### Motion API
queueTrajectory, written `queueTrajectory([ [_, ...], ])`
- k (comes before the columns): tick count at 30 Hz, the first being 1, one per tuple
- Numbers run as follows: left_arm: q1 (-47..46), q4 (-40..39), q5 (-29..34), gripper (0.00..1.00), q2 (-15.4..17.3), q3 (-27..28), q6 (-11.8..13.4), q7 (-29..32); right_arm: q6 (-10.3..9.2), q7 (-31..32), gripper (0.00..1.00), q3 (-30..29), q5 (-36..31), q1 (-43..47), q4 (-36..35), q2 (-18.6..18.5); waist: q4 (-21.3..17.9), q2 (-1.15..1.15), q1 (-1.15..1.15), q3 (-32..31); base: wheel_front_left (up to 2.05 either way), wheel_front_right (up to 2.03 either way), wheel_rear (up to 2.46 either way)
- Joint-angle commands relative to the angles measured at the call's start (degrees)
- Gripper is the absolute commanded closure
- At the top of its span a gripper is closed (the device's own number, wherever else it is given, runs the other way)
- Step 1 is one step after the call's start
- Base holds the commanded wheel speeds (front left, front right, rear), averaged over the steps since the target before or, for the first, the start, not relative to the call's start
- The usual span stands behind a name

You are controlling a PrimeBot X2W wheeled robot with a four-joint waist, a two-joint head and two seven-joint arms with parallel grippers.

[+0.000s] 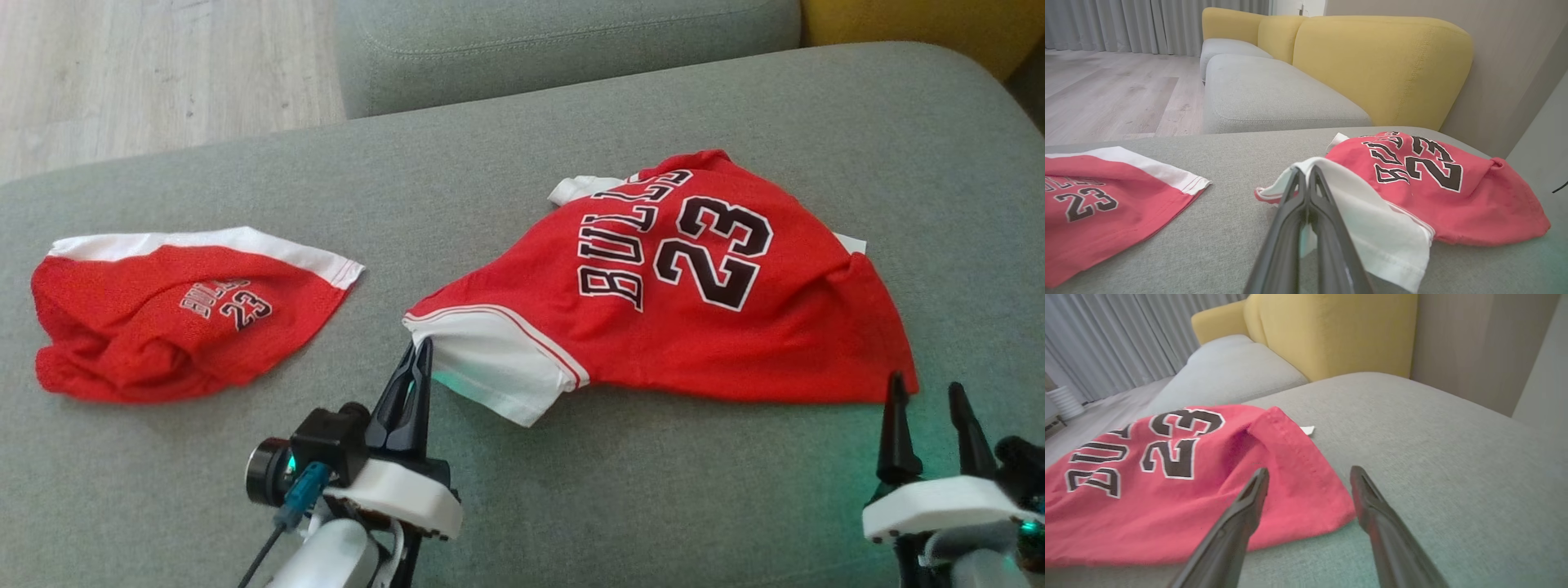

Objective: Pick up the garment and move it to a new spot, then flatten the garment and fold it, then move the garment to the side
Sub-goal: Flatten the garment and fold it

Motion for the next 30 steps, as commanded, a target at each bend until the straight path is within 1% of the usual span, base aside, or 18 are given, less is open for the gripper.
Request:
queueTrajectory([
  [1, -2.9, -2.0, 0.5, 1.00, 0.3, 2.3, 0.2, -0.7, -0.04, 0.3, 0.00, 0.5, -0.2, -3.3, -0.1, -0.5, 0.1, 0.00, 0.00, 0.2, 0.00, 0.00, 0.00],
  [9, -3.4, -3.5, 1.8, 1.00, 0.0, 4.0, 1.4, -2.6, -0.04, 1.4, 0.00, -3.2, -2.1, -9.3, 10.7, -0.5, 0.4, 0.00, 0.00, 1.7, 0.00, 0.00, 0.00],
  [13, -3.6, -3.9, 2.4, 1.00, -0.2, 4.3, 1.2, -3.0, -0.04, 1.4, 0.00, -4.7, -2.8, -12.2, 16.8, -0.5, 1.0, 0.00, 0.00, 2.4, 0.00, 0.00, 0.00],
  [20, -3.8, -3.7, 2.9, 1.00, -0.4, 4.6, 0.8, -3.2, -0.04, 0.5, 0.00, -4.4, -3.6, -15.8, 26.2, -0.5, 1.3, 0.00, 0.00, 3.1, 0.00, 0.00, 0.00],
  [27, -4.1, -3.6, 3.3, 1.00, -0.4, 4.9, 0.4, -3.3, -0.04, -0.5, 0.00, -3.7, -4.3, -19.1, 33.5, -0.5, 1.2, 0.00, 0.00, 3.4, 0.00, 0.00, 0.00],
  [28, -4.1, -3.6, 3.4, 1.00, -0.4, 5.0, 0.4, -3.3, -0.04, -0.5, 0.20, -3.6, -4.3, -19.5, 34.4, -0.5, 1.2, 0.00, 0.00, 3.4, 0.00, 0.00, 0.00],
  [29, -4.1, -3.6, 3.4, 1.00, -0.4, 5.0, 0.4, -3.3, -0.04, -0.6, 0.92, -3.4, -4.3, -19.9, 35.2, -0.5, 1.2, 0.00, 0.00, 3.4, 0.00, 0.00, 0.00],
  [30, -4.1, -3.6, 3.5, 1.00, -0.4, 5.0, 0.4, -3.3, -0.04, -0.8, 1.00, -3.3, -4.2, -20.3, 35.7, -0.5, 1.2, 0.00, 0.00, 3.4, 0.00, 0.00, 0.00],
])
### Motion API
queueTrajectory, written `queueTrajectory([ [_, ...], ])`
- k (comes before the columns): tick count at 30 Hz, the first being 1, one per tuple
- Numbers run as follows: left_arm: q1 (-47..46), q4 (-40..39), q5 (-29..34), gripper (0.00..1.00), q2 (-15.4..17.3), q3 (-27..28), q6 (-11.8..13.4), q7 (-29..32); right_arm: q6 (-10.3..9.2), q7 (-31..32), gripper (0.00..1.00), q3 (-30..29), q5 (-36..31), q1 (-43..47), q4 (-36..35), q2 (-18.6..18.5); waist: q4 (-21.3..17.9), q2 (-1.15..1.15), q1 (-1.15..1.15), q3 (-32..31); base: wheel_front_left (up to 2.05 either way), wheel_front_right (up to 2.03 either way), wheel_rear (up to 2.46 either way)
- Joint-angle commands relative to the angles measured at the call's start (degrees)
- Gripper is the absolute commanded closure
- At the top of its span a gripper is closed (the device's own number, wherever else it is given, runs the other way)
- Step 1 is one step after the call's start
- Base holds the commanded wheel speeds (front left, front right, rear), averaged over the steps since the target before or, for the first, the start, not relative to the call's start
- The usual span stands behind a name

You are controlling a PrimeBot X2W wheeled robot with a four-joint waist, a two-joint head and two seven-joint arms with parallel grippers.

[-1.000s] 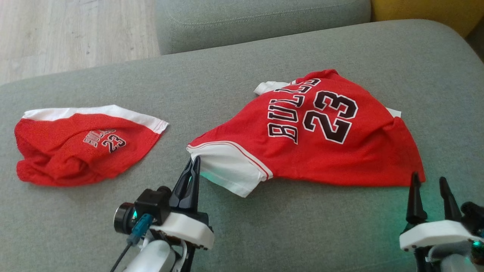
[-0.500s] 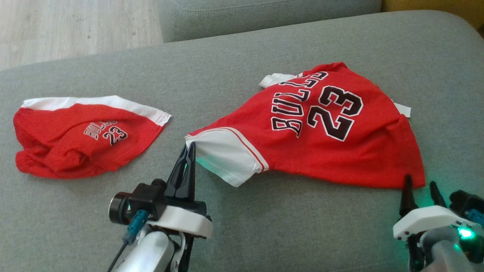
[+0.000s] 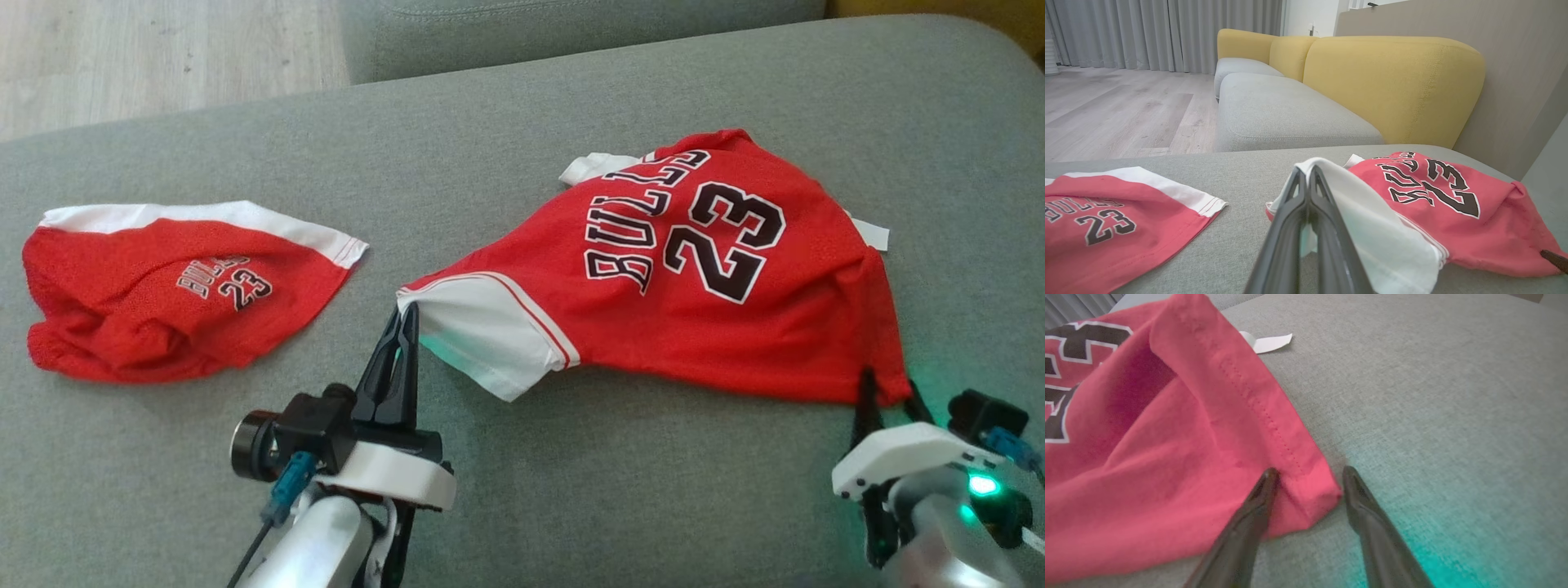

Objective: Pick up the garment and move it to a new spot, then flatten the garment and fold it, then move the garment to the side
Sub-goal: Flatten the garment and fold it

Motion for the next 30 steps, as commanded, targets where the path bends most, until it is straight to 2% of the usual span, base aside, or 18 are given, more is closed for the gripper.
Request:
queueTrajectory([
  [1, -2.9, -1.5, 0.5, 1.00, 0.3, 2.3, -0.1, -0.7, -0.04, 0.2, 1.00, 2.4, -0.1, -1.3, 0.9, 0.4, 0.0, 0.00, 0.00, 0.0, 0.00, 0.00, 0.00],
  [7, -2.9, -1.1, 0.3, 1.00, 0.5, 2.5, -0.2, -0.7, -0.04, 0.0, 1.00, 3.9, 1.2, -2.3, -1.8, 0.4, -0.3, 0.00, 0.00, -0.7, 0.00, 0.00, 0.00],
  [11, -2.9, -0.9, -0.3, 1.00, 0.8, 3.1, -0.4, -0.7, -0.04, 0.0, 1.00, 7.4, 4.3, -1.3, -8.7, 0.4, -0.8, 0.00, 0.00, -1.8, 0.00, 0.00, 0.00],
  [14, -2.9, -1.9, -1.8, 1.00, 0.7, 4.2, -1.0, -0.7, -0.04, 0.0, 1.00, 11.9, 10.4, -0.4, -14.5, 0.4, -1.3, 0.00, 0.00, -2.9, 0.00, 0.00, 0.00],
  [18, -3.7, -3.8, -4.3, 1.00, 1.2, 6.2, -2.0, -0.3, -0.04, 0.4, 1.00, 15.2, 12.3, 0.4, -23.5, 0.4, -1.7, 0.00, 0.00, -4.7, 0.00, 0.00, 0.00],
  [24, -9.6, -7.1, -8.2, 1.00, 1.6, 9.6, -3.4, 2.5, -0.04, 7.4, 1.00, 15.6, 11.3, -1.4, -38.2, 0.2, -2.1, 0.00, 0.00, -7.2, 0.00, 0.00, 0.00],
  [30, -22.3, -9.8, -12.3, 1.00, 0.6, 14.9, -4.2, 4.1, -0.04, 14.8, 1.00, 15.5, 10.5, -10.1, -51.3, -3.2, -2.6, 0.00, 0.00, -9.2, 0.00, 0.00, 0.00],
])
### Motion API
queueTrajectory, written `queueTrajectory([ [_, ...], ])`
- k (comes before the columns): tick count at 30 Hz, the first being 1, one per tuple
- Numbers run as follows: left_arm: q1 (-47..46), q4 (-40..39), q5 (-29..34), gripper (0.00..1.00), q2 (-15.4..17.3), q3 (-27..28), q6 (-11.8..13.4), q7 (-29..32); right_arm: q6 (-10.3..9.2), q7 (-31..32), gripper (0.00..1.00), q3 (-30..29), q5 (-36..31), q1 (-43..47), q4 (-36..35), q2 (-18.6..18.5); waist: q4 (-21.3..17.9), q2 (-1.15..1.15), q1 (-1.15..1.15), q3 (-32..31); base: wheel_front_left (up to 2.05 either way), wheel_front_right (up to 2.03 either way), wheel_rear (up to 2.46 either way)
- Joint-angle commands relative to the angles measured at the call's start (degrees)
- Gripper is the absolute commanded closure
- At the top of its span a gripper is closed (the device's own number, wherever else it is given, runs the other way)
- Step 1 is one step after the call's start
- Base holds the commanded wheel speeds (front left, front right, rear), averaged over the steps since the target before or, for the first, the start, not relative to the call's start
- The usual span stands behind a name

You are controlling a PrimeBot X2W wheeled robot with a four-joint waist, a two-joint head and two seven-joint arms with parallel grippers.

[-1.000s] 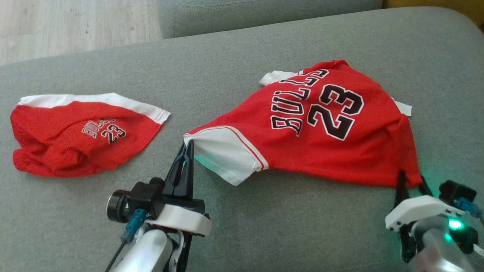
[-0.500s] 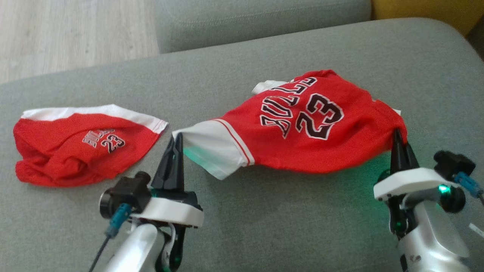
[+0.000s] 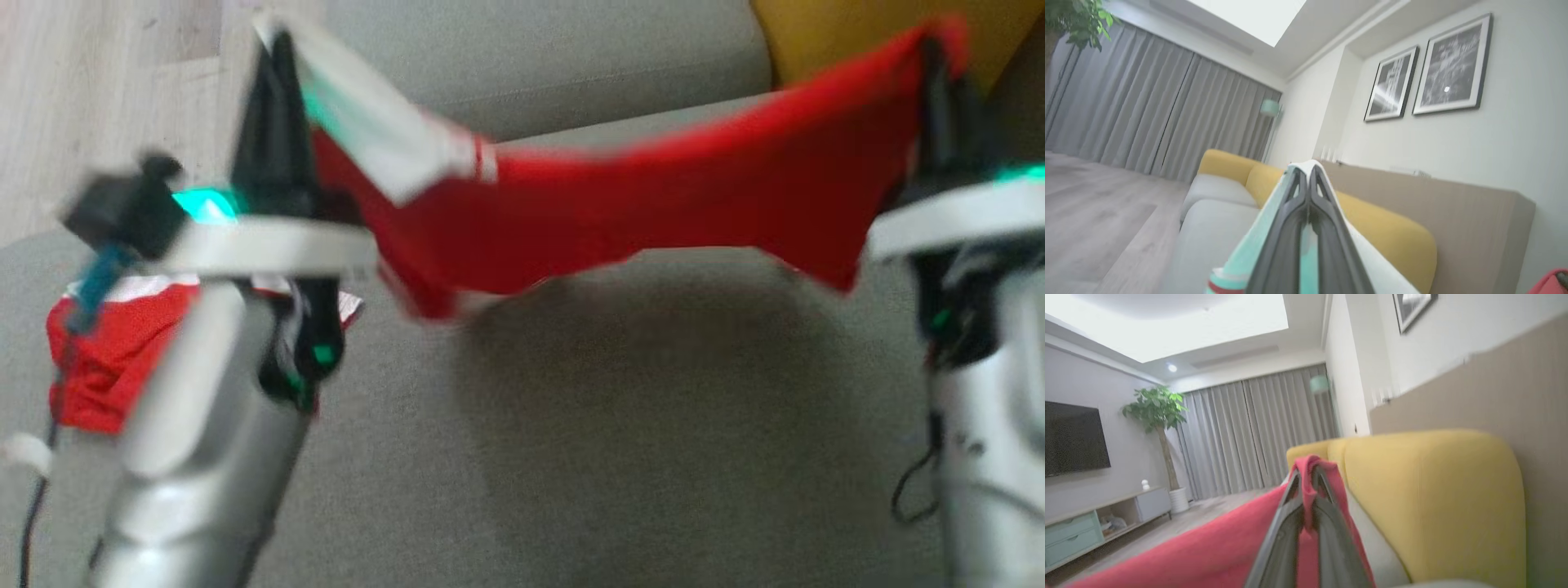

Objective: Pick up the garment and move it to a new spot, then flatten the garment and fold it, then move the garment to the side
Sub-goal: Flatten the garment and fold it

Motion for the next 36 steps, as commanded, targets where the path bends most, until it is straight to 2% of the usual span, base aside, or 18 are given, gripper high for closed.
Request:
queueTrajectory([
  [1, -4.5, -2.5, -0.2, 1.00, 1.0, 3.0, -0.1, -0.3, -0.04, 0.5, 1.00, 1.1, -0.5, -3.6, -3.1, -0.6, -0.1, 0.00, 0.00, -0.5, 0.00, 0.00, 0.00],
  [5, -7.9, -5.6, -1.6, 1.00, 0.2, 5.7, 0.7, -1.2, -0.04, 2.3, 1.00, 0.8, -2.1, -6.0, -7.5, -1.8, -0.2, 0.00, 0.00, -1.6, 0.00, 0.00, 0.00],
  [9, -6.4, -10.8, -2.0, 1.00, 0.4, 6.8, 2.1, -1.1, -0.04, 4.6, 1.00, -1.1, -3.3, -4.6, -12.4, -2.1, 0.0, 0.00, 0.00, -2.2, 0.00, 0.00, 0.00],
  [17, 2.3, -22.9, -1.2, 1.00, 3.4, 5.5, 6.1, 4.3, -0.04, 10.7, 1.00, -4.1, -4.9, 4.0, -23.4, -0.9, 0.4, 0.00, 0.00, -1.2, 0.00, 0.00, 0.00],
  [22, 2.8, -24.1, -0.7, 1.00, 5.5, 5.1, 6.9, 7.5, -0.04, 13.0, 1.00, -4.0, -5.5, 6.5, -25.2, -0.7, 0.5, 0.00, 0.00, 0.3, 0.00, 0.00, 0.00],
  [26, -1.6, -18.2, -1.8, 1.00, 7.1, 4.2, 5.6, 12.1, -0.04, 14.1, 1.00, -3.7, -5.5, 3.7, -21.5, -1.5, 0.3, 0.00, 0.00, 3.7, 0.00, 0.00, 0.00],
  [28, -6.5, -13.5, -1.0, 1.00, 8.0, 3.3, 3.8, 13.5, -0.04, 13.8, 1.00, -3.0, -5.5, -0.4, -17.9, -2.5, 0.2, 0.00, 0.00, 7.0, 0.00, 0.00, 0.00],
  [32, -19.2, -0.5, -0.5, 1.00, 7.9, 1.8, -0.1, 16.0, -0.04, 12.8, 1.00, -2.9, -4.1, -13.3, -6.1, -3.1, -0.1, 0.00, 0.00, 13.7, 0.00, 0.00, 0.00],
  [34, -26.9, 6.5, 1.4, 1.00, 8.2, 1.1, -2.0, 15.5, -0.04, 11.0, 1.00, -1.9, -4.0, -20.8, 0.7, -3.8, 0.0, 0.00, 0.00, 16.5, 0.00, 0.00, 0.00],
  [36, -34.3, 13.3, 2.5, 1.00, 7.5, 1.5, -2.9, 13.9, -0.04, 7.8, 1.00, 0.2, -5.0, -28.1, 6.9, -5.6, 0.4, 0.00, 0.00, 18.6, 0.00, 0.00, 0.00],
])
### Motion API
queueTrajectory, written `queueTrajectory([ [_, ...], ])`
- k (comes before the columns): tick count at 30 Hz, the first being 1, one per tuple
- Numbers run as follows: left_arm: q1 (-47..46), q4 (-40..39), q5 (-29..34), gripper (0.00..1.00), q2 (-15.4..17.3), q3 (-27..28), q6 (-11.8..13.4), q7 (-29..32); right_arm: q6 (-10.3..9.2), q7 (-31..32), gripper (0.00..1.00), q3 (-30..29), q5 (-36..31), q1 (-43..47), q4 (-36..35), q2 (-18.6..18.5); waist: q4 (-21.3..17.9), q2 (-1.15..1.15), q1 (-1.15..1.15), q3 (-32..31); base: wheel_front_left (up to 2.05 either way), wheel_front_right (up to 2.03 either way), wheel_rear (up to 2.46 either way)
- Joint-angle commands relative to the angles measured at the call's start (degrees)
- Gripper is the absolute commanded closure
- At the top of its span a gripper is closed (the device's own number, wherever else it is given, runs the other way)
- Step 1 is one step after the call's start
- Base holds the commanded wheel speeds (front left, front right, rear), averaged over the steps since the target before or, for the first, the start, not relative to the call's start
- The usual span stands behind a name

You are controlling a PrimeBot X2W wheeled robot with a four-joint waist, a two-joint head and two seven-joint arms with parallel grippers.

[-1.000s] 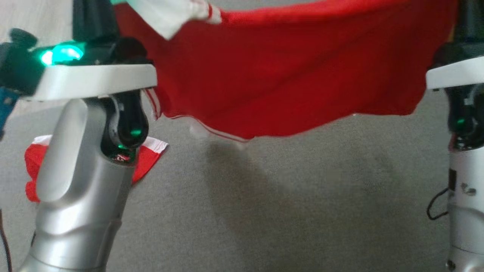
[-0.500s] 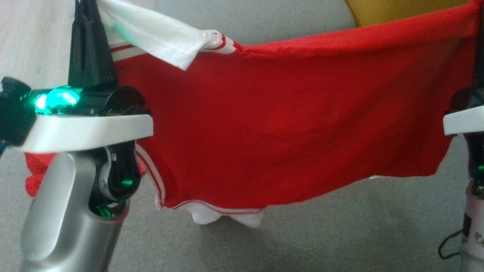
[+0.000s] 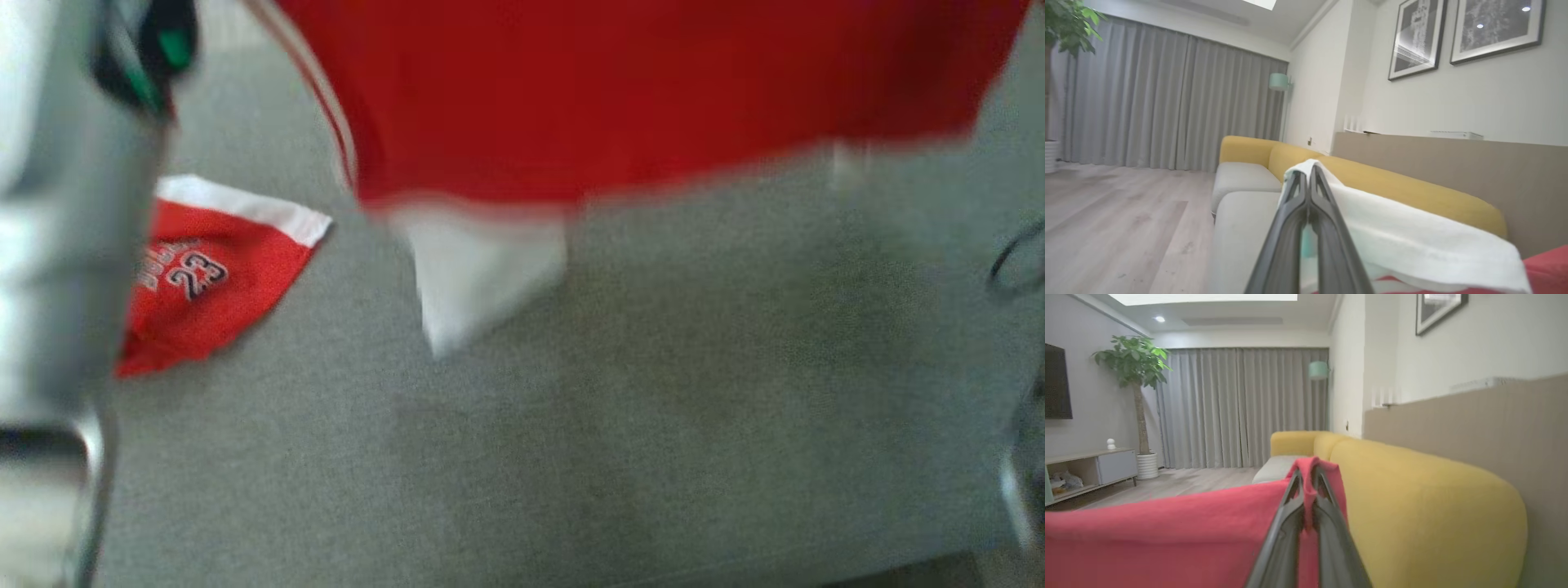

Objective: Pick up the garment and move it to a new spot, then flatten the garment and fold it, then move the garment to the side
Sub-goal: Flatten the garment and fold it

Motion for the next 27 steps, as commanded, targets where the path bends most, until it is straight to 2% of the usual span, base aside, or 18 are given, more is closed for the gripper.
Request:
queueTrajectory([
  [1, -6.7, 1.5, 1.1, 1.00, 1.6, 2.4, -0.5, -1.5, -0.04, -2.9, 1.00, 1.8, -0.7, -5.4, 1.0, -1.1, 0.4, 0.00, -0.03, 5.2, 0.00, 0.00, 0.00],
  [6, -19.5, 14.0, 4.2, 1.00, 0.0, 2.1, -2.5, -9.0, -0.04, -13.7, 1.00, 0.4, -2.4, -18.1, 14.5, -2.2, 1.5, 0.00, -0.03, 6.9, 0.00, 0.00, 0.00],
  [11, -21.9, 22.4, 6.1, 1.00, -2.1, -0.9, -6.3, -14.0, -0.04, -19.0, 1.00, 1.6, -1.6, -19.7, 24.9, -2.1, 2.6, 0.00, -0.03, 7.1, 0.00, 0.00, 0.00],
  [15, -18.2, 27.2, 6.3, 1.00, -3.6, -2.3, -7.5, -16.6, -0.04, -18.8, 1.00, 6.1, 2.4, -15.3, 31.1, -2.2, 4.0, 0.00, -0.03, 6.9, 0.00, 0.00, 0.00],
  [19, -10.4, 30.3, 6.1, 1.00, -4.0, -3.6, -8.9, -18.2, -0.04, -17.2, 1.00, 11.6, 6.6, -8.8, 35.2, -3.5, 4.9, 0.00, -0.03, 5.9, 0.00, 0.00, 0.00],
  [25, 2.2, 31.6, 6.4, 1.00, -2.6, -6.5, -10.3, -18.9, -0.04, -13.3, 1.00, 22.6, 10.4, 0.4, 36.4, -8.4, 5.6, 0.00, -0.03, 3.0, 0.00, 0.00, 0.00],
  [27, 4.1, 31.5, 6.4, 1.00, -2.2, -7.1, -10.5, -18.9, -0.04, -12.6, 1.00, 24.2, 11.4, 1.7, 36.1, -9.4, 5.6, 0.00, -0.03, 2.3, 0.00, 0.00, 0.00],
])
